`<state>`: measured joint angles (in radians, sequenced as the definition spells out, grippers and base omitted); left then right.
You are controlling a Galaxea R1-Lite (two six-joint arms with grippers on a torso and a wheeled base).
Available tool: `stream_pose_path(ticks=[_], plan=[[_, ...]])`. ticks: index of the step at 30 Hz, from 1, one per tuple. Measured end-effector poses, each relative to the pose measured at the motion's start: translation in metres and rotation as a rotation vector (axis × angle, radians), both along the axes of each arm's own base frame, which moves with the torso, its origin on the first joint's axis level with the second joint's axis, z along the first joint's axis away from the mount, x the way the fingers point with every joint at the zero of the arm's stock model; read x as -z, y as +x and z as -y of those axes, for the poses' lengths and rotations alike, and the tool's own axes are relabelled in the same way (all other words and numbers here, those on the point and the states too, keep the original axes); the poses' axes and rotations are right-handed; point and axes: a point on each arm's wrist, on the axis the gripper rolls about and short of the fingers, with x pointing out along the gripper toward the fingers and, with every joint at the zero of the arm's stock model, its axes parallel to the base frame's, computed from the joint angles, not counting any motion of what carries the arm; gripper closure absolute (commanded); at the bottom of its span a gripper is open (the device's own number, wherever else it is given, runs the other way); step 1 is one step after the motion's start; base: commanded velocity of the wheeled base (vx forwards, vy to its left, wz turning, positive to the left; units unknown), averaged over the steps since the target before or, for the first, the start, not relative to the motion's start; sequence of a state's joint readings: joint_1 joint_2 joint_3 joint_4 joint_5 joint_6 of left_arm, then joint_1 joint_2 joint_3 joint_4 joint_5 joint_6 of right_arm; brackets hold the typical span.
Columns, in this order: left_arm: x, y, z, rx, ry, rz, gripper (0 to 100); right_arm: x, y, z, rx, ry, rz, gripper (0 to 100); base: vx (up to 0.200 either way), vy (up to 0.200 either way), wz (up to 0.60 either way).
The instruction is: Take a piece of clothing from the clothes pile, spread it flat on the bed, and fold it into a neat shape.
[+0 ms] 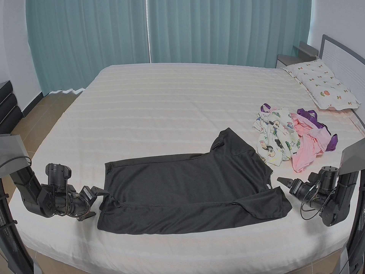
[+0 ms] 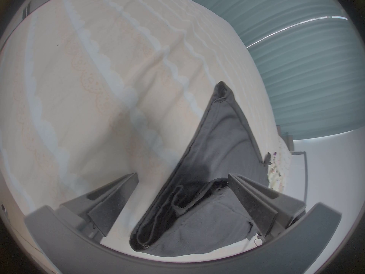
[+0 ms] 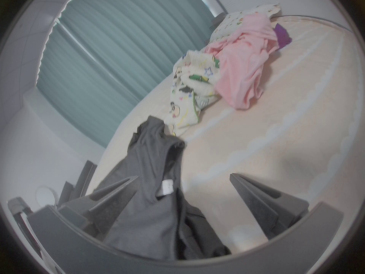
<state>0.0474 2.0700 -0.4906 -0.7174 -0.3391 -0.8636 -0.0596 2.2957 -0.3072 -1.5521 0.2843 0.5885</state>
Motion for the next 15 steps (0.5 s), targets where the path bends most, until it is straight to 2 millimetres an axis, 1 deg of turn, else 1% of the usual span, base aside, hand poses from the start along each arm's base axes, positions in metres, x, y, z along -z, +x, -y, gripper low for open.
stream_pose_path(ticks=[2,5,10,15], plan=[[-0.002,0.0,-0.004,0.003,-0.027,0.024,0,-0.009,-0.003,0.0,0.026,0.02,0.015,0,0.0,0.0,0.0],[-0.005,-0.001,-0.01,-0.008,-0.054,0.046,0,-0.021,-0.013,-0.004,0.035,0.042,0.025,0,0.0,0.0,0.0],[-0.008,-0.002,-0.014,-0.017,-0.079,0.083,0,-0.034,-0.034,-0.026,0.009,0.112,-0.003,0,0.0,0.0,0.0],[-0.009,-0.005,-0.015,-0.015,-0.085,0.123,0,-0.039,-0.051,-0.044,0.054,0.154,-0.039,0,0.0,0.0,0.0]])
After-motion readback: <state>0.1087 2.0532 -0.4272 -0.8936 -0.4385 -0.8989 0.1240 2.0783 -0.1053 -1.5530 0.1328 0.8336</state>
